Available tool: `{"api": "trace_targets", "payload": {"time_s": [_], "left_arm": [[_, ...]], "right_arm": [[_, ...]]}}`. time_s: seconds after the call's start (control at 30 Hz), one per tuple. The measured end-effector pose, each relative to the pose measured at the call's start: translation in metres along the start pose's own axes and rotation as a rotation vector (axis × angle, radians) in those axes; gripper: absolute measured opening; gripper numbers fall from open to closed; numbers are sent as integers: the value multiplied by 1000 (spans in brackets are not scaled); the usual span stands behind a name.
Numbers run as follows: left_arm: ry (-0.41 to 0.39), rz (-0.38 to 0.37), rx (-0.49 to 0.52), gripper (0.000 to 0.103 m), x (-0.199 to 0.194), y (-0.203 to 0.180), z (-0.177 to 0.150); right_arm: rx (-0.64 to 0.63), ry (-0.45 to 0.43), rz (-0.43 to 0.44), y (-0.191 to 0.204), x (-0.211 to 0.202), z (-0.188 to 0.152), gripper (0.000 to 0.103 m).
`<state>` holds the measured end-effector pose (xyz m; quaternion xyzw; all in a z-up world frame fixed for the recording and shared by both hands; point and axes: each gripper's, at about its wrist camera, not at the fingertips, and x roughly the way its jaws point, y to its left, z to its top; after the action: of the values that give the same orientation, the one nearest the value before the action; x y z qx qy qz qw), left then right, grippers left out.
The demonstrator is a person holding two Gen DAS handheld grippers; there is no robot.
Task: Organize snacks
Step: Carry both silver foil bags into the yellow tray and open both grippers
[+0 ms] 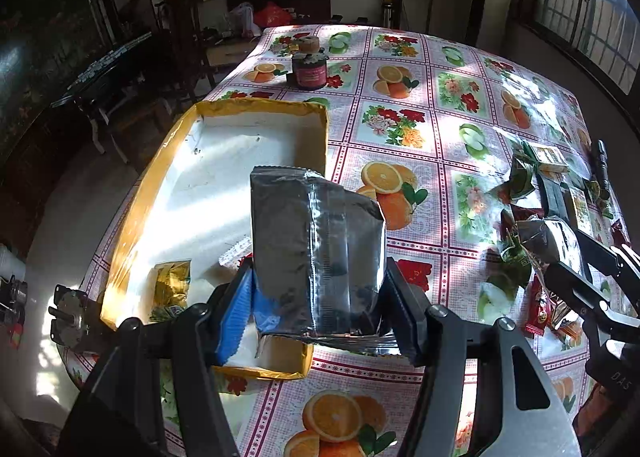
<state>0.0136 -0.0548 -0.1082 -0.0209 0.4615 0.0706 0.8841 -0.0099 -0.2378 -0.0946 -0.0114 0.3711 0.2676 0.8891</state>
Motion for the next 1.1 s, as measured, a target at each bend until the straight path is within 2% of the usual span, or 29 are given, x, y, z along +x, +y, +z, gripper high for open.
{"api": "trace_targets", "payload": {"time_s": [0.57,0.83,1.1], "left_arm": [[19,63,-116,62,15,72,-2],[33,74,-152,62,26,92,2],[61,81,-178,62,47,110,14]], "right_arm": [[-76,40,115,59,44,17,58],[-93,40,172,80,67,31,58],[-161,55,206,112,105,51,58]]}}
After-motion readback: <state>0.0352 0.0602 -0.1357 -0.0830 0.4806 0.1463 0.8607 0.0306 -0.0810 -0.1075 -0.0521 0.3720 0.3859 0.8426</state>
